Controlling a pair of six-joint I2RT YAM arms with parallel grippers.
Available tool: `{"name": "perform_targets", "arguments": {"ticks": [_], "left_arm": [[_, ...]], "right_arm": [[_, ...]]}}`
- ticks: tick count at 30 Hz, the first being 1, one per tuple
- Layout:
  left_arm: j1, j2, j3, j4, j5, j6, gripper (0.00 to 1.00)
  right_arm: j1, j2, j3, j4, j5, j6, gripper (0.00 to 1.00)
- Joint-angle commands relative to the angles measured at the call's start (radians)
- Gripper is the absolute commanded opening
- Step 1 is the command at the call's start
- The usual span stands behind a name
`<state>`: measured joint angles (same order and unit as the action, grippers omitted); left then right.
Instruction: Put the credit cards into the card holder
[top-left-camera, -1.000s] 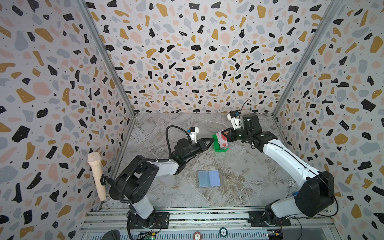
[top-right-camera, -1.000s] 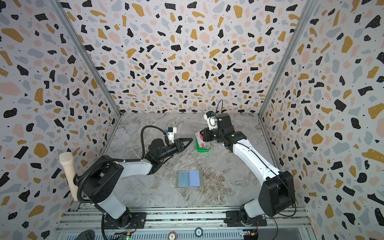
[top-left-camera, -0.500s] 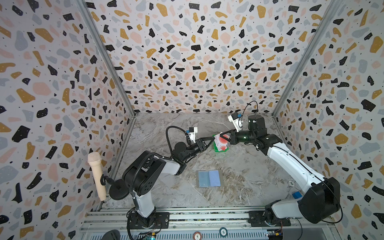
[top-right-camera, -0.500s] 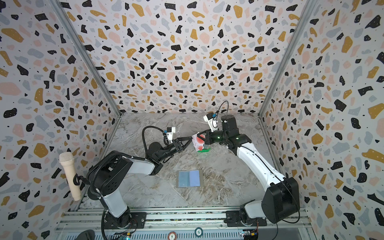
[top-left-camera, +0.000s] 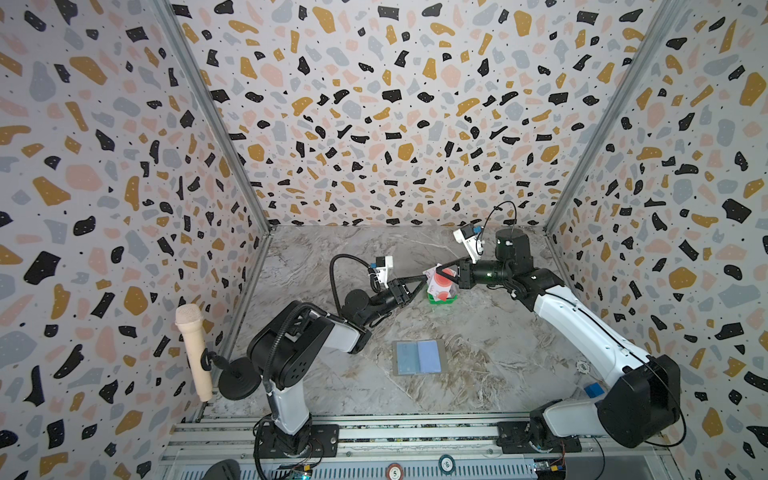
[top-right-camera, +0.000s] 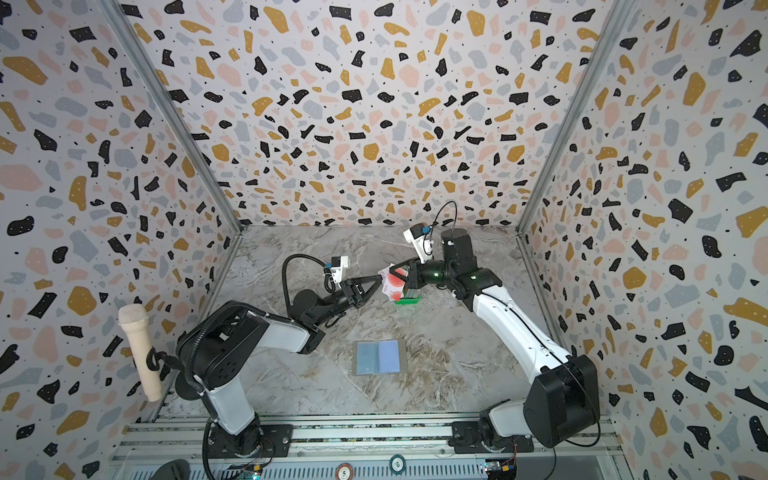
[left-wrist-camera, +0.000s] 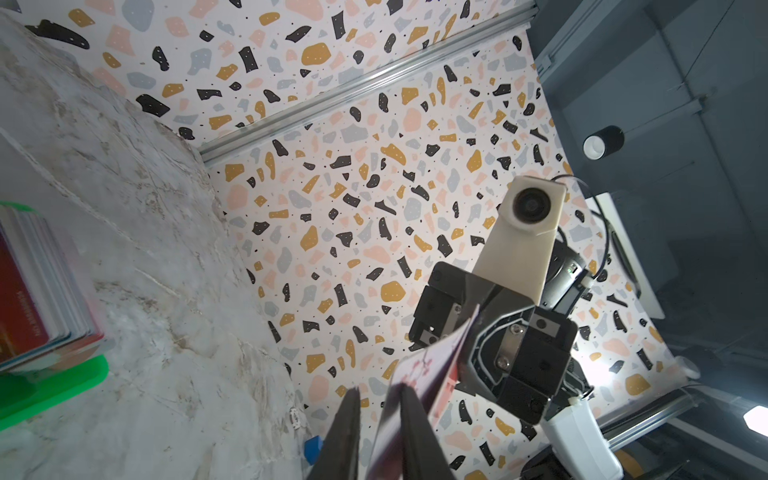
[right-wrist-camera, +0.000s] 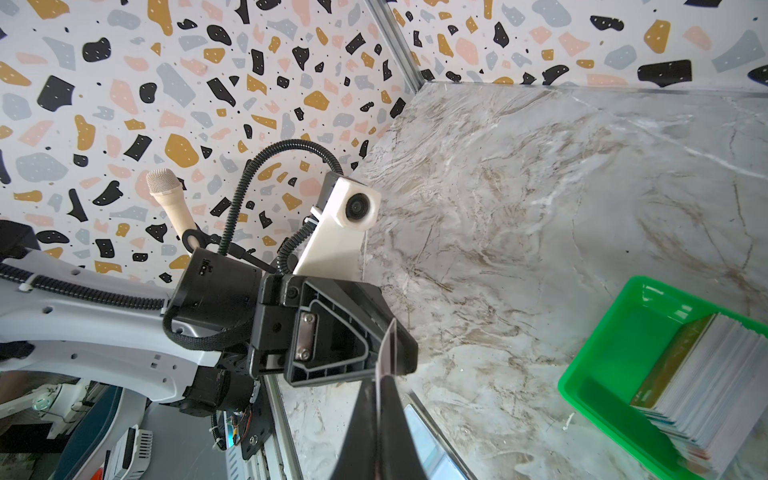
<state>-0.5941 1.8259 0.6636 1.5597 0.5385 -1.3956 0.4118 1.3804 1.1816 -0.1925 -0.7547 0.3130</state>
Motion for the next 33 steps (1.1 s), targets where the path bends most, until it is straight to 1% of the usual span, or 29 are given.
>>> {"name": "perform_targets", "arguments": {"ticks": [1, 2, 5, 9, 14, 17, 18, 20, 24, 25, 28, 33], "left_arm": [[-0.009, 0.006, 0.007, 0.21, 0.003, -0.025, 0.04], [-0.009, 0.001, 0.005, 0.205, 0.0, -0.02, 0.01], [-0.009, -0.018, 0.006, 0.176, -0.003, -0.001, 0.0], [-0.009, -0.024, 0.004, 0.185, -0.003, -0.006, 0.17], [-0.009, -0.011, -0.004, 0.269, -0.01, -0.048, 0.25], [-0.013, -0.01, -0.001, 0.285, -0.01, -0.053, 0.26], [-0.015, -0.01, -0.001, 0.285, -0.009, -0.052, 0.25], [-0.021, -0.014, 0.003, 0.285, -0.007, -0.048, 0.19], [-0.021, -0.028, -0.008, 0.285, -0.019, -0.049, 0.02], [-0.021, -0.032, -0.007, 0.285, -0.021, -0.047, 0.0], [-0.019, -0.051, -0.02, 0.258, -0.029, -0.024, 0.0], [-0.017, -0.117, -0.047, 0.126, -0.044, 0.085, 0.0]], "right_arm": [[0.011, -0.001, 0.0, 0.022, -0.014, 0.007, 0.0], [0.011, -0.001, -0.002, 0.019, -0.011, 0.006, 0.0], [0.01, -0.001, -0.012, 0.016, -0.009, 0.004, 0.0], [0.007, -0.007, -0.033, 0.037, -0.006, 0.015, 0.0], [-0.014, -0.027, -0.053, 0.078, -0.047, 0.049, 0.0], [-0.018, -0.032, -0.051, 0.09, -0.076, 0.06, 0.0], [-0.016, -0.029, -0.05, 0.09, -0.081, 0.064, 0.0], [-0.015, -0.025, -0.048, 0.089, -0.086, 0.069, 0.0], [-0.012, -0.014, -0.051, 0.085, -0.083, 0.073, 0.0], [-0.012, -0.014, -0.053, 0.086, -0.084, 0.072, 0.0], [-0.012, -0.016, -0.058, 0.085, -0.072, 0.073, 0.0], [-0.034, -0.032, -0.054, 0.056, -0.036, 0.064, 0.0]]}}
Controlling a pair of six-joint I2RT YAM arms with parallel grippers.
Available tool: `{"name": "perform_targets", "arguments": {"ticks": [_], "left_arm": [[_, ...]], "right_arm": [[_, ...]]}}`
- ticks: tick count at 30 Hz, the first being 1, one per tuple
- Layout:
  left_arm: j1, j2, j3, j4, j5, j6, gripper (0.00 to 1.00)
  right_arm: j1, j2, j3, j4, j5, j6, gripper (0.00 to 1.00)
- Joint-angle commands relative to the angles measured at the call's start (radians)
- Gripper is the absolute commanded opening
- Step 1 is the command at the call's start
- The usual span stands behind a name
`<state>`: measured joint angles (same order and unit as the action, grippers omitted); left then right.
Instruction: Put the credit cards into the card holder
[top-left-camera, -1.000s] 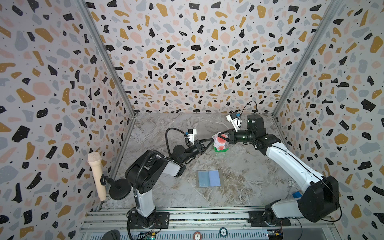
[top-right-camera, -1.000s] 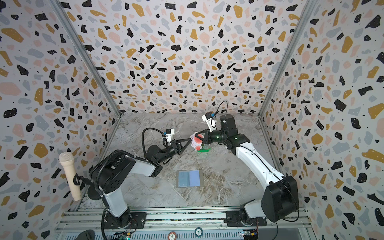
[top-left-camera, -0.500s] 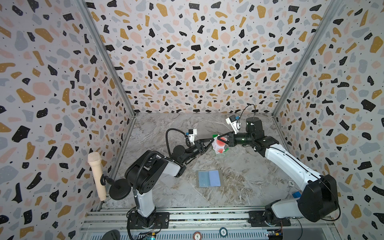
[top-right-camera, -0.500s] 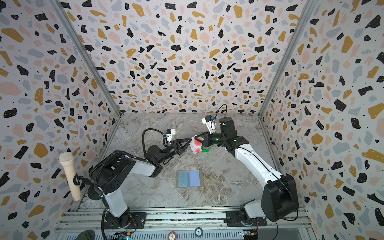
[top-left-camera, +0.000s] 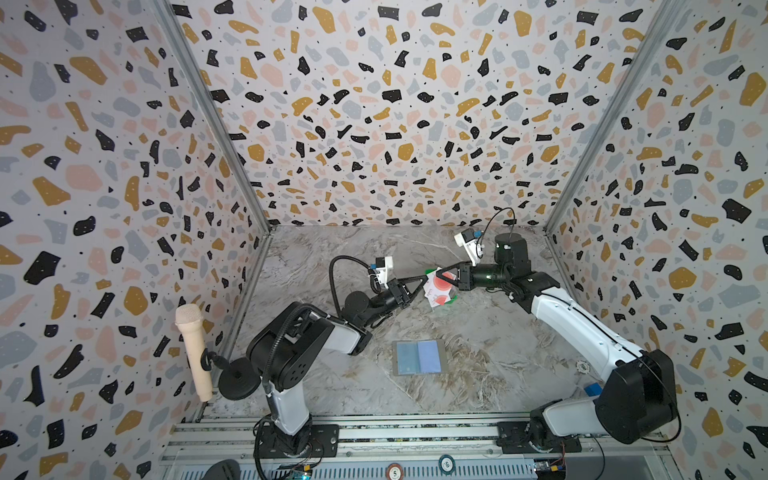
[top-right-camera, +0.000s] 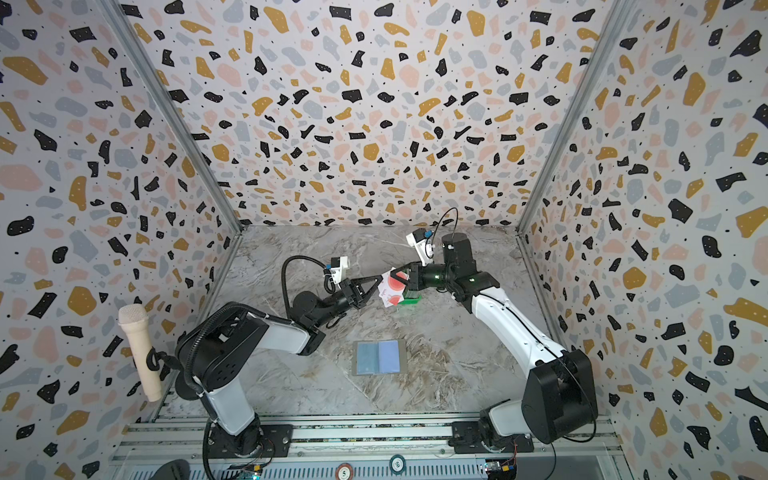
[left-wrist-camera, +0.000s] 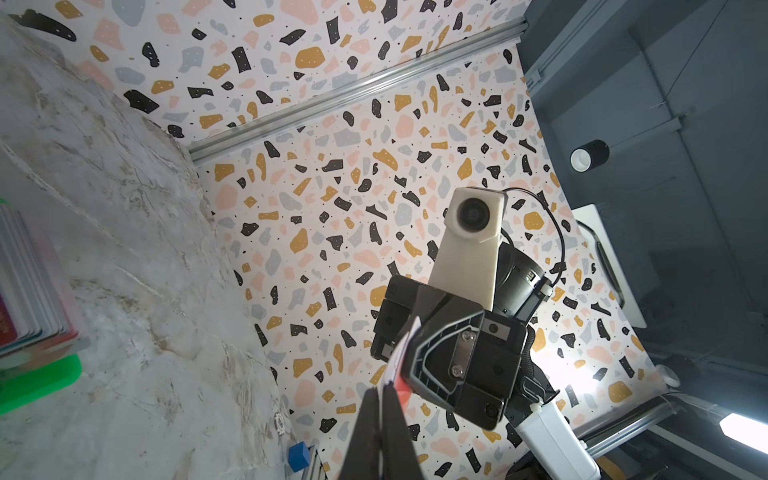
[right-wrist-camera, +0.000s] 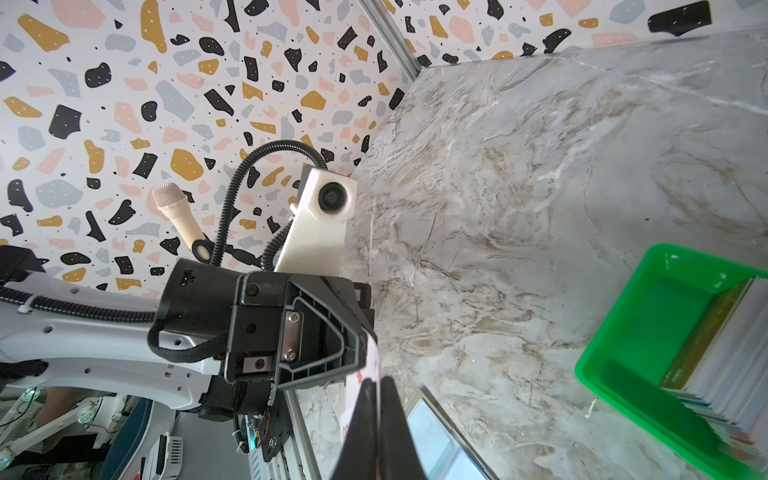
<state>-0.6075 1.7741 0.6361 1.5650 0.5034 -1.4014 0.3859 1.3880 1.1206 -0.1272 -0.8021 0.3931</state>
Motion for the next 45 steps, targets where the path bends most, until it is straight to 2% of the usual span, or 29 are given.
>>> {"name": "perform_targets", "arguments": {"ticks": [1, 8, 15, 22, 25, 32, 35, 39, 45], "left_arm": [[-0.001, -0.081, -0.024, 0.086, -0.012, 0.114, 0.0], [0.026, -0.144, -0.05, -0.051, -0.031, 0.196, 0.0], [0.029, -0.177, -0.03, -0.185, -0.055, 0.265, 0.0], [0.029, -0.2, 0.04, -0.385, -0.069, 0.388, 0.0], [0.029, -0.148, 0.082, -0.35, -0.035, 0.388, 0.0], [0.029, 0.046, 0.173, -0.036, 0.062, 0.239, 0.0], [0.031, 0.076, 0.185, -0.018, 0.06, 0.225, 0.0], [0.046, 0.037, 0.156, -0.025, 0.06, 0.229, 0.0], [0.054, -0.123, 0.037, -0.106, 0.036, 0.281, 0.0]], "right_arm": [[-0.02, -0.047, 0.003, -0.014, 0.018, -0.017, 0.0], [-0.113, -0.107, -0.023, -0.053, 0.052, -0.031, 0.0], [-0.147, -0.146, -0.028, -0.084, 0.124, -0.036, 0.0], [-0.157, -0.171, -0.031, -0.099, 0.192, -0.045, 0.0], [-0.151, -0.156, -0.029, -0.107, 0.207, -0.057, 0.0], [-0.086, -0.128, -0.008, -0.162, 0.317, -0.109, 0.0], [-0.061, -0.119, 0.0, -0.187, 0.335, -0.128, 0.0], [-0.016, -0.128, -0.047, -0.197, 0.35, -0.124, 0.0], [0.021, -0.139, -0.153, -0.171, 0.329, -0.118, 0.0]]}}
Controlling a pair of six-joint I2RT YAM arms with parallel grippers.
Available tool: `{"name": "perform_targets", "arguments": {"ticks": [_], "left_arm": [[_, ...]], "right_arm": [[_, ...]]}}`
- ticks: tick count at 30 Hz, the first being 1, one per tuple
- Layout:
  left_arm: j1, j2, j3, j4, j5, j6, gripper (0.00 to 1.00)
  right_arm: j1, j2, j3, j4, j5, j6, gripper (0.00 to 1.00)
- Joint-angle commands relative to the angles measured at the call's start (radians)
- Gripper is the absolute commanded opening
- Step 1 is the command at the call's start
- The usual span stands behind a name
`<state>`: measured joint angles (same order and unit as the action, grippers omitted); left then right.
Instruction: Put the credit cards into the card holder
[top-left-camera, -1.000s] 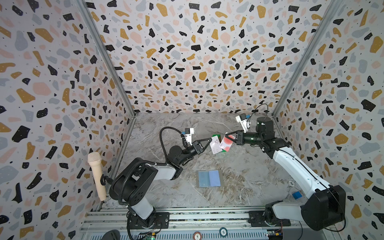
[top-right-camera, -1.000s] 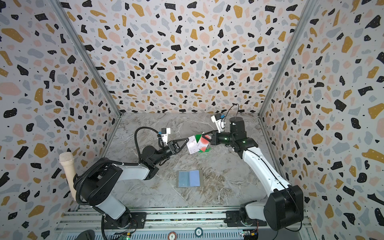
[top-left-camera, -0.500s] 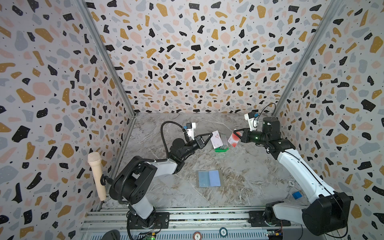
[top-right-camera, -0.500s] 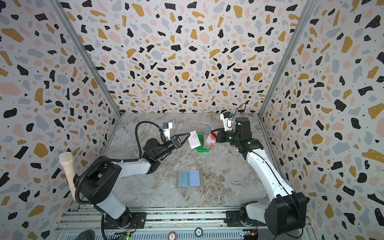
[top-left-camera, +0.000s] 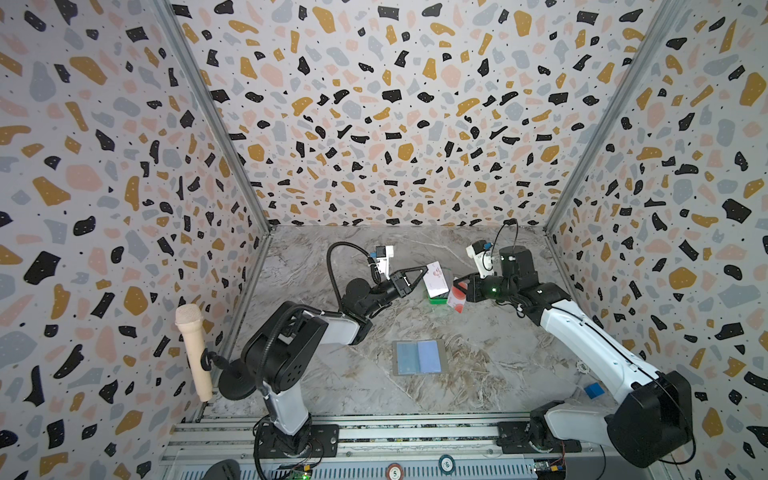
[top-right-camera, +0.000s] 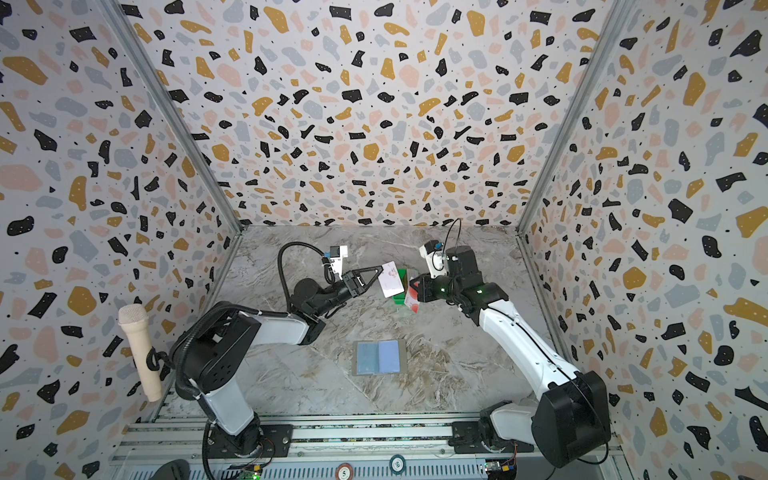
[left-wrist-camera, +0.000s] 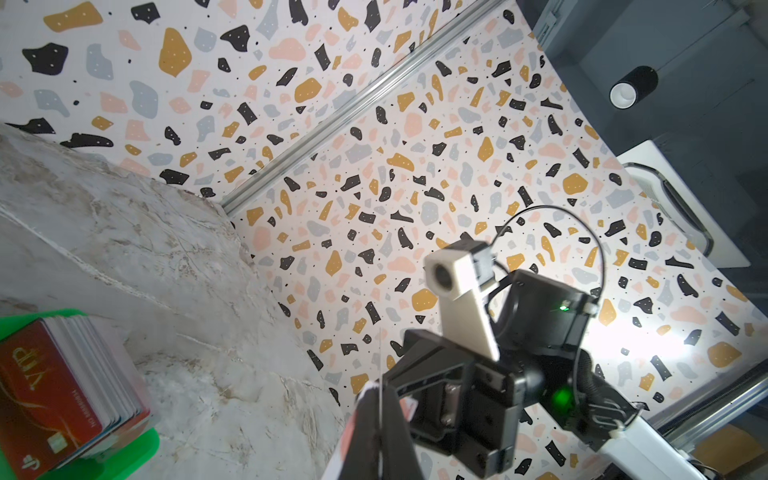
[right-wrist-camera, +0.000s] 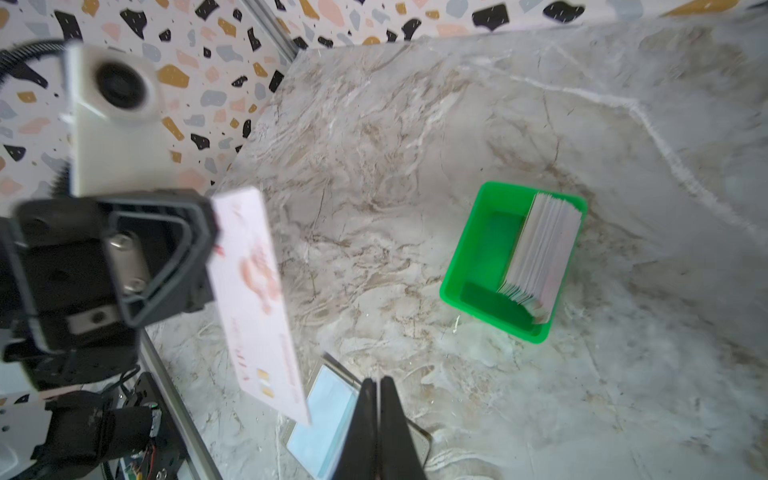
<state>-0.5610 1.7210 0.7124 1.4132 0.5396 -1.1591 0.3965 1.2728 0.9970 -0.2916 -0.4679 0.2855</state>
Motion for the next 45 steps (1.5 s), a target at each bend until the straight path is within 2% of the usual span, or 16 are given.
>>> {"name": "perform_targets", "arguments": {"ticks": [1, 6, 12, 18, 24, 25, 29, 33, 36, 40, 43, 45], "left_arm": [[0.008, -0.101, -0.064, 0.023, -0.009, 0.043, 0.0], [0.022, -0.261, -0.17, -0.063, -0.055, 0.069, 0.0], [0.024, -0.465, -0.23, -0.268, -0.089, 0.163, 0.0], [0.024, -0.598, -0.284, -0.389, -0.11, 0.201, 0.0], [0.024, -0.655, -0.324, -0.404, -0.109, 0.197, 0.0], [0.024, -0.661, -0.328, -0.408, -0.11, 0.197, 0.0], [0.024, -0.689, -0.339, -0.428, -0.105, 0.205, 0.0], [0.024, -0.707, -0.346, -0.437, -0.094, 0.204, 0.0], [0.024, -0.725, -0.349, -0.454, -0.089, 0.214, 0.0], [0.024, -0.733, -0.359, -0.462, -0.078, 0.226, 0.0], [0.024, -0.719, -0.369, -0.421, -0.046, 0.214, 0.0], [0.024, -0.699, -0.37, -0.382, -0.018, 0.201, 0.0]], "right_arm": [[0.019, -0.019, -0.043, -0.004, -0.015, -0.014, 0.0], [0.147, 0.034, -0.122, 0.049, -0.04, 0.0, 0.0], [0.292, 0.135, -0.181, 0.149, -0.071, 0.018, 0.0], [0.329, 0.236, -0.223, 0.237, -0.07, 0.045, 0.0], [0.328, 0.3, -0.206, 0.223, -0.006, 0.045, 0.0], [0.328, 0.304, -0.204, 0.222, 0.007, 0.047, 0.05], [0.327, 0.315, -0.193, 0.208, 0.079, 0.066, 0.37], [0.328, 0.291, -0.171, 0.185, 0.142, 0.078, 0.54], [0.326, 0.231, -0.154, 0.159, 0.191, 0.083, 0.6], [0.305, 0.113, -0.138, 0.096, 0.245, 0.071, 0.62], [0.29, -0.01, -0.136, 0.086, 0.198, 0.04, 0.64], [0.289, -0.078, -0.123, 0.092, 0.07, -0.003, 0.62]]}}
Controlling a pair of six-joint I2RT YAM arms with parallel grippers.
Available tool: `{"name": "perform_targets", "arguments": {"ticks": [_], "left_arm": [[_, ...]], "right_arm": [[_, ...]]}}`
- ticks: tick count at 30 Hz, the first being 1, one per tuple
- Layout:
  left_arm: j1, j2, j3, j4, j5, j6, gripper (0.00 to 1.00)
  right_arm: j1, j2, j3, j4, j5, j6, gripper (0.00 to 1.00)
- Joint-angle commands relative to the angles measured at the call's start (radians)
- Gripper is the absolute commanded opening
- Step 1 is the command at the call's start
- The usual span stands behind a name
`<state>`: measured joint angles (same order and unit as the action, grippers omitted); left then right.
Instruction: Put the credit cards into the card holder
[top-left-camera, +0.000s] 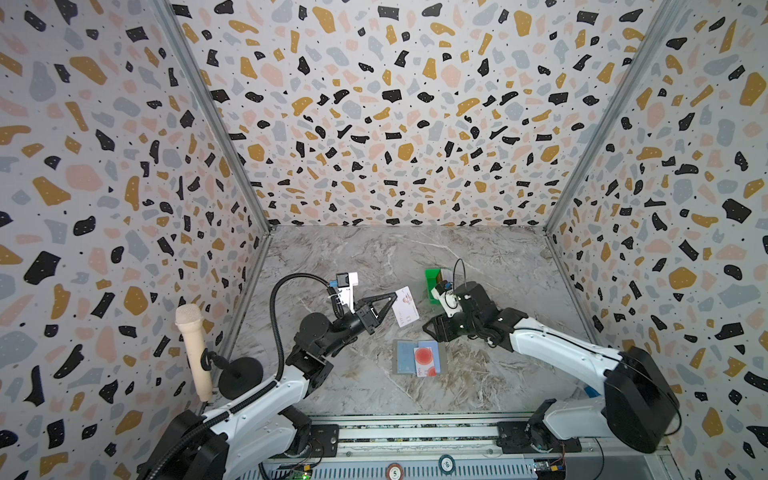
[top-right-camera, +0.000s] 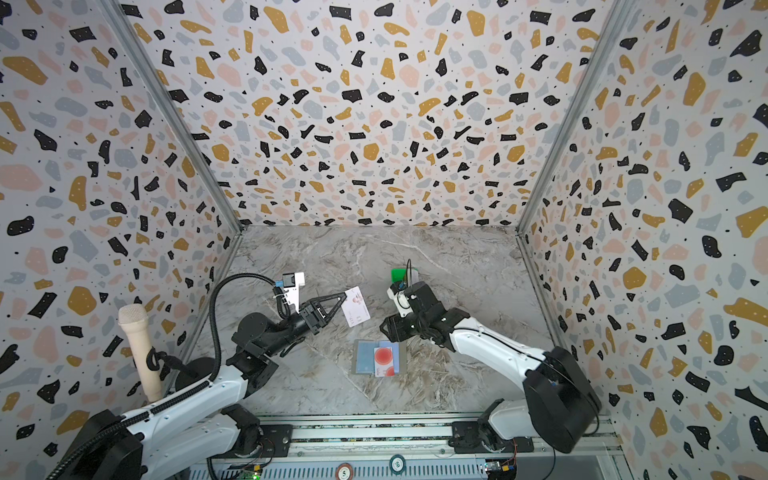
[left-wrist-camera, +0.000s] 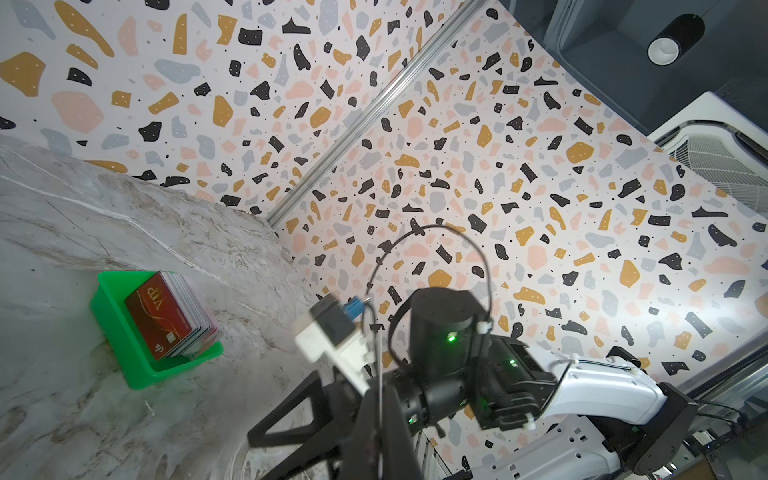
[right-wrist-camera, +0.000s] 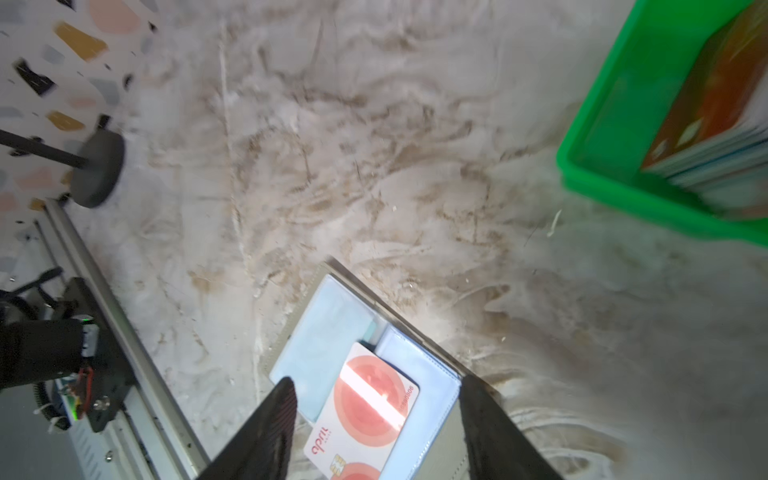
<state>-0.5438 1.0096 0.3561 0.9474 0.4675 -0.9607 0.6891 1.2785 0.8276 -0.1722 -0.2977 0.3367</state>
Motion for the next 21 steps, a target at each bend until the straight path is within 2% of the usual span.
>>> {"name": "perform_targets", "arguments": {"ticks": [1, 3, 8, 12, 15, 18, 21], "left_arm": [[0.006, 0.023, -0.014, 0.108, 0.065, -0.008, 0.0], [0.005, 0.052, -0.016, 0.176, 0.093, -0.038, 0.0], [0.002, 0.091, -0.015, 0.275, 0.121, -0.089, 0.0], [-0.017, 0.105, -0.008, 0.291, 0.129, -0.089, 0.0], [-0.019, 0.103, -0.007, 0.258, 0.114, -0.074, 0.0], [-0.02, 0.073, -0.009, 0.186, 0.063, -0.041, 0.0], [-0.02, 0.033, 0.0, 0.115, 0.041, -0.002, 0.0]], "right_arm": [[-0.001, -0.104, 0.057, -0.025, -0.157, -0.067, 0.6], [0.008, -0.141, 0.074, -0.004, -0.248, -0.079, 0.59], [0.008, -0.184, 0.074, 0.087, -0.392, -0.049, 0.62], [0.028, -0.149, 0.107, 0.084, -0.416, -0.052, 0.62], [0.032, -0.14, 0.12, 0.078, -0.388, -0.048, 0.6], [0.028, -0.17, 0.138, 0.023, -0.239, -0.043, 0.56], [-0.01, -0.228, 0.128, 0.009, -0.187, -0.027, 0.58]]}}
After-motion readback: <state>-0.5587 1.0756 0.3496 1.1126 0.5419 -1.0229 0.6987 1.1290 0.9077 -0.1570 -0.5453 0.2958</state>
